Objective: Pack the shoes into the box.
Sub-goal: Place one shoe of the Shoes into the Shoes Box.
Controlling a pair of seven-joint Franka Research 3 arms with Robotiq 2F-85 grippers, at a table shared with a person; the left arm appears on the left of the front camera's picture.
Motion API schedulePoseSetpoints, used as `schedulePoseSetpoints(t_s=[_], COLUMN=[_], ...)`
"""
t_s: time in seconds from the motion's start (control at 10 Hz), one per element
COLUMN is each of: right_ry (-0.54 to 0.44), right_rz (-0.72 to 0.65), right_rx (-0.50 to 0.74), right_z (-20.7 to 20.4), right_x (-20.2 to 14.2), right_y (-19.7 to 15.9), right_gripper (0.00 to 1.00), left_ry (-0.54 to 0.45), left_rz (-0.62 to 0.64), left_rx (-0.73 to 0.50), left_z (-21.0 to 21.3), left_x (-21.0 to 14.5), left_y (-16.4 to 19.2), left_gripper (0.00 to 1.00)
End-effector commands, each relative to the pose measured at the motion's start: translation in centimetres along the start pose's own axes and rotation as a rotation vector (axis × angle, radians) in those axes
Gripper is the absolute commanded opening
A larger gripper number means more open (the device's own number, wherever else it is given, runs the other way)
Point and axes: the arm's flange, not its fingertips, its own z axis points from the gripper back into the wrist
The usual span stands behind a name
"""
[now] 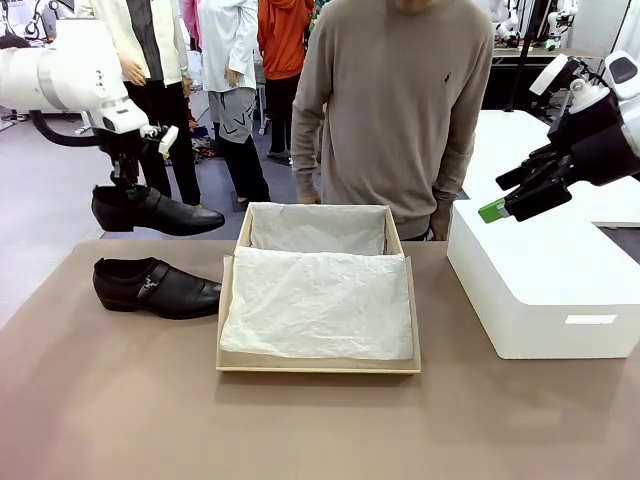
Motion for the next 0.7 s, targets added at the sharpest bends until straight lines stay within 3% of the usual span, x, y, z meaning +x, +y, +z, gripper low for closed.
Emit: schedulePoseSetpoints(t_s=[0.0,0.3,0.6], right_ry=[-0.011,-0.011,-0.011], right_rz=[-0.001,-0.001,-0.001], right_rx=[0.008,0.008,0.008], right_z=[0.0,0.0,0.0], right_x=[0.0,0.0,0.0], right_y=[0.0,0.0,0.0], right_gripper=[1.00,1.00,1.00], left_ry=[0.020,-0.005,-0.012], left_rz=[-0.030,0.012,0.073], left_rx=[0.026,0.002,-0.054], left_z=[2.8,6.9,9.7], left_x=[-1.1,-0.7,1.9], left_y=[0.4,-1.2,-4.6], left_gripper=[0.00,0.00,0.00])
